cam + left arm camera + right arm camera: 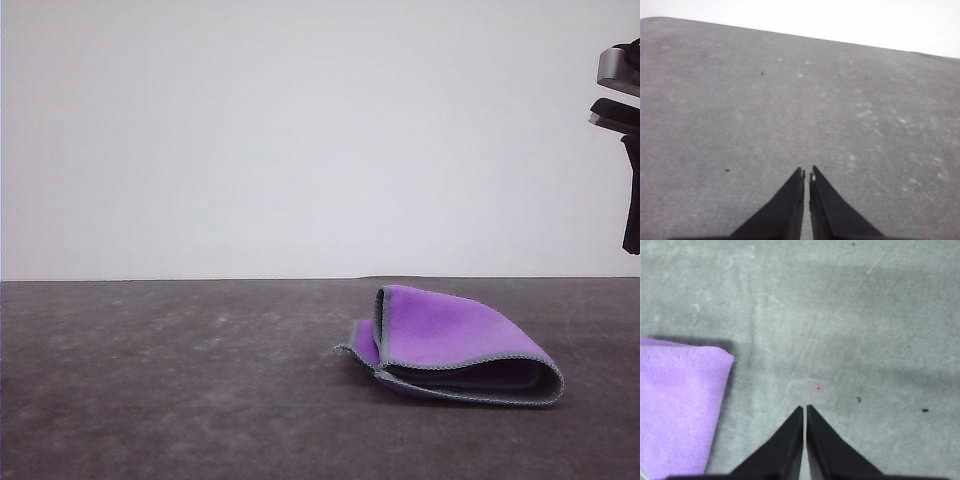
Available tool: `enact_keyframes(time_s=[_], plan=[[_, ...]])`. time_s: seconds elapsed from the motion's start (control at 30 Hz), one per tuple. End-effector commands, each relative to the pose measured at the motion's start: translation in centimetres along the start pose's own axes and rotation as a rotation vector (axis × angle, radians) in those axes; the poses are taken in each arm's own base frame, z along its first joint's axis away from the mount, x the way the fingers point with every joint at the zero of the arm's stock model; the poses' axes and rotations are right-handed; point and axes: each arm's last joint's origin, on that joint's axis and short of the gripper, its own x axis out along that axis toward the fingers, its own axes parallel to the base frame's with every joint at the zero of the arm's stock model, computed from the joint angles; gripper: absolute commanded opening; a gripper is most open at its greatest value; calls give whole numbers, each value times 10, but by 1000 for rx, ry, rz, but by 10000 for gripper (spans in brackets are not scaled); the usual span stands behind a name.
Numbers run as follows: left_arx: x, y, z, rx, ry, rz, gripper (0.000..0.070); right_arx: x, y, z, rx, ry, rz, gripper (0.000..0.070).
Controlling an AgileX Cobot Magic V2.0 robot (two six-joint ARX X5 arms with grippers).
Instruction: Fold clothes
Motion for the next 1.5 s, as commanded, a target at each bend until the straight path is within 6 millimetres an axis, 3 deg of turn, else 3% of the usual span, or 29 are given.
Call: enact_keyframes(time_s=[0.0,0.5,0.67,0.9,1.13,1.47], plan=[[1,1,-6,-8,45,13,4,1,1,3,-6,-5,3,3],[1,1,-6,-8,44,13,4,1,1,3,-6,-5,3,3],[1,1,-6,-8,44,13,4,-1,1,5,-105,-35,-8,3],[1,1,-6,-8,43,13,4,-32,7,0,-228,-177,-99,3],[1,1,-6,-8,43,13,4,-56,11,-39,-286,-406,-132,3],[1,1,-6,-8,42,13,4,-65,10,-104,-323,-617,-166,3]])
